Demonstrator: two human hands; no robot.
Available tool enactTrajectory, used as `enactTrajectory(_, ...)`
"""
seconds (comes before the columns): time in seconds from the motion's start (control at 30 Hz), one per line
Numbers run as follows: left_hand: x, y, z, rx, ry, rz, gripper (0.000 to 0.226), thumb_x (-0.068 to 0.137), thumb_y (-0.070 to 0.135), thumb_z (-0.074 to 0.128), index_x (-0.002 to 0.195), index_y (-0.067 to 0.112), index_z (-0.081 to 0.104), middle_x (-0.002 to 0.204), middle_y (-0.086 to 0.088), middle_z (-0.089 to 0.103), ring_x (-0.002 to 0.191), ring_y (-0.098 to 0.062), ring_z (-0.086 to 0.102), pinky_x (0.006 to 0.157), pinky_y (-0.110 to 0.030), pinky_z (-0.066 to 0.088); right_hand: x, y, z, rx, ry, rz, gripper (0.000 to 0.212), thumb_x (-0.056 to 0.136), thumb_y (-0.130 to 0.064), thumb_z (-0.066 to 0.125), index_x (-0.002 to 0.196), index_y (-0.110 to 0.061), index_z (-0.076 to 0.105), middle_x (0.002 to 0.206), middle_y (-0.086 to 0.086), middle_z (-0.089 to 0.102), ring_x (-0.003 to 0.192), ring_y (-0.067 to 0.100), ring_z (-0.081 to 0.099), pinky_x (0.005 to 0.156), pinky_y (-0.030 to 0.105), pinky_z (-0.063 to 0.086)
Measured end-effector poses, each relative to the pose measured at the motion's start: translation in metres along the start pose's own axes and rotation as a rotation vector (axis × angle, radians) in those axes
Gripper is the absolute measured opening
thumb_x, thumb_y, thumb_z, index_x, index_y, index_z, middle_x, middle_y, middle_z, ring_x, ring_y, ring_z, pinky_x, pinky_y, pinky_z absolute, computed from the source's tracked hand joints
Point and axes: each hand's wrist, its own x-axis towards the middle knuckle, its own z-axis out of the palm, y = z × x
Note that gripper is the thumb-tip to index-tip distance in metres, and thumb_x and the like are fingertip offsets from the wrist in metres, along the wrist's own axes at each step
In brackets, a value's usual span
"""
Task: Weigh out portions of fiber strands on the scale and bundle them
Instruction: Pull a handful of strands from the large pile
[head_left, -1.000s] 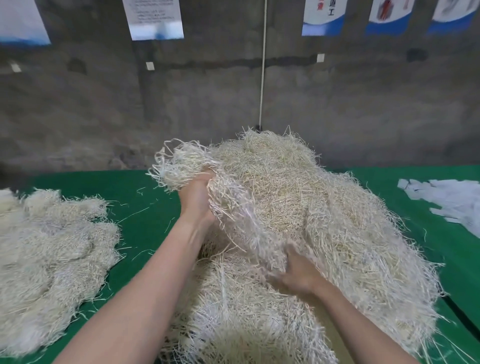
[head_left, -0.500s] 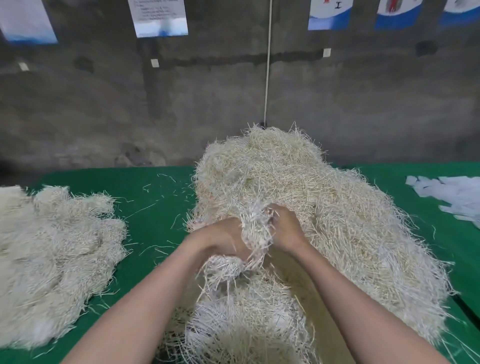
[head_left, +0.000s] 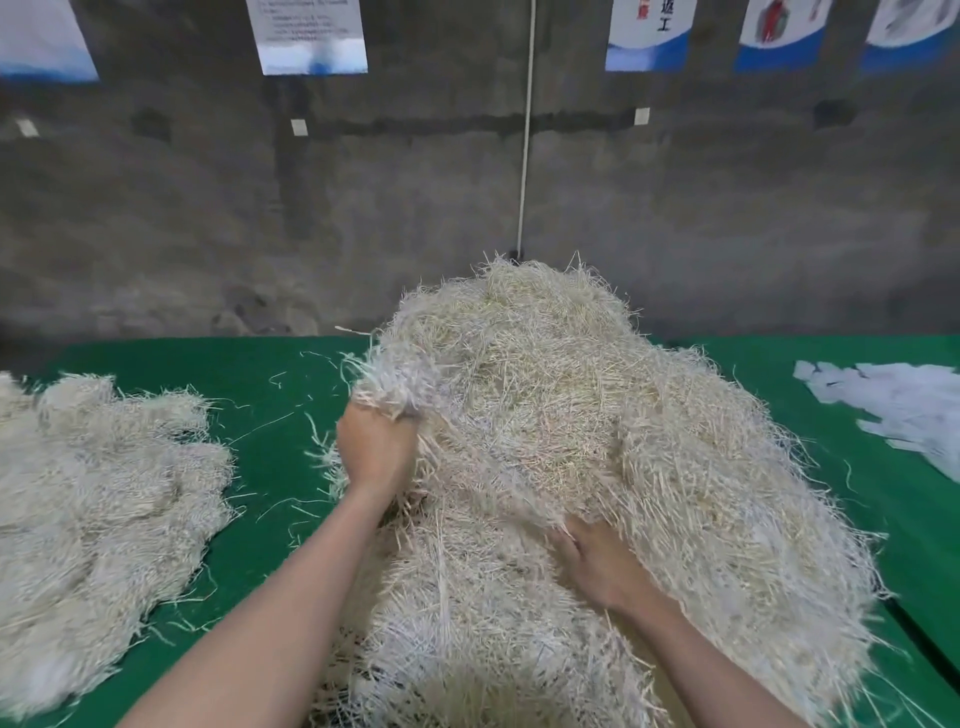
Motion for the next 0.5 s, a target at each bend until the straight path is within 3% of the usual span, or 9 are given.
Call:
enactTrajectory(0.1,0.017,0.008,-0.010,-0.123,0.055,-0.152,0.025,0.081,-0.003,0.062,0.059,0.006,0.052,0.053,-0.004,0.052,0.041,-0.013,0.044,0.033,-0.019,0.036,-0.002,0.012,0.005,-0.076,-0.038,0.053,0.044,0.101,-0.039,0.030,0.129,-0.012,0.050,0.125,0.008,0.059,0.112,0.020,0.055,0.098,0.030,0.041)
enactTrajectory(0.17,0.017,0.014,-0.013,-0.233,-0.038,-0.235,0.020,0.082,-0.003,0.062,0.067,0.004,0.050,0.059,-0.006,0.053,0.043,-0.013,0.039,0.037,-0.022,0.033,-0.001,0.000,0.003,-0.085,-0.053,0.056,0.034,0.099,-0.036,0.039,0.117,-0.011,0.053,0.118,0.009,0.060,0.104,0.021,0.057,0.089,0.031,0.046)
enactTrajectory(0.2,0.016,0.015,-0.013,-0.269,-0.096,-0.261,0.019,0.082,-0.001,0.063,0.072,0.004,0.048,0.063,-0.007,0.053,0.046,-0.015,0.039,0.040,-0.024,0.032,0.000,-0.010,0.000,-0.061,-0.051,0.042,0.035,0.096,-0.034,0.047,0.122,-0.011,0.050,0.122,0.008,0.058,0.107,0.021,0.057,0.087,0.032,0.048)
enactTrajectory(0.3,0.009,0.018,-0.016,-0.347,-0.169,-0.294,0.025,0.081,0.002,0.066,0.088,0.005,0.043,0.064,-0.004,0.049,0.050,-0.016,0.040,0.051,-0.031,0.043,0.000,-0.050,-0.029,0.071,0.087,-0.055,0.068,0.081,-0.031,0.069,0.140,-0.023,0.035,0.137,-0.004,0.045,0.124,0.015,0.045,0.104,0.033,0.041)
enactTrajectory(0.37,0.006,0.023,-0.024,-0.412,-0.158,-0.284,0.036,0.079,0.007,0.070,0.106,-0.001,0.047,0.062,-0.002,0.050,0.048,-0.011,0.048,0.070,-0.033,0.053,-0.005,-0.081,-0.055,0.091,0.294,-0.207,0.061,0.077,-0.030,0.072,0.130,-0.025,0.041,0.130,-0.009,0.043,0.122,0.008,0.040,0.108,0.031,0.034)
enactTrajectory(0.4,0.006,0.027,-0.029,-0.445,-0.135,-0.292,0.045,0.079,0.009,0.071,0.115,-0.005,0.046,0.070,-0.005,0.056,0.060,-0.012,0.059,0.084,-0.036,0.053,-0.009,-0.095,-0.066,0.130,0.417,-0.296,0.050,0.077,-0.030,0.071,0.119,-0.025,0.044,0.121,-0.011,0.043,0.116,0.003,0.040,0.106,0.028,0.033)
enactTrajectory(0.43,0.006,0.032,-0.035,-0.461,-0.114,-0.306,0.054,0.079,0.010,0.071,0.122,-0.006,0.042,0.086,-0.010,0.061,0.083,-0.020,0.066,0.096,-0.042,0.048,-0.011,-0.108,-0.074,0.238,0.500,-0.363,0.042,0.077,-0.032,0.068,0.109,-0.026,0.044,0.113,-0.014,0.043,0.107,-0.002,0.040,0.102,0.026,0.035)
enactTrajectory(0.47,0.005,0.037,-0.041,-0.462,-0.108,-0.315,0.059,0.079,0.011,0.070,0.128,-0.004,0.040,0.102,-0.014,0.062,0.103,-0.028,0.062,0.102,-0.046,0.043,-0.014,-0.122,-0.080,0.404,0.515,-0.415,0.041,0.075,-0.037,0.065,0.107,-0.025,0.043,0.111,-0.015,0.042,0.103,-0.007,0.040,0.098,0.026,0.038)
enactTrajectory(0.5,0.002,0.042,-0.046,-0.455,-0.127,-0.315,0.057,0.080,0.011,0.069,0.128,-0.002,0.042,0.113,-0.014,0.060,0.110,-0.028,0.058,0.105,-0.044,0.039,-0.016,-0.136,-0.083,0.597,0.447,-0.449,0.052,0.073,-0.046,0.062,0.116,-0.026,0.041,0.119,-0.016,0.042,0.106,-0.010,0.040,0.097,0.026,0.039)
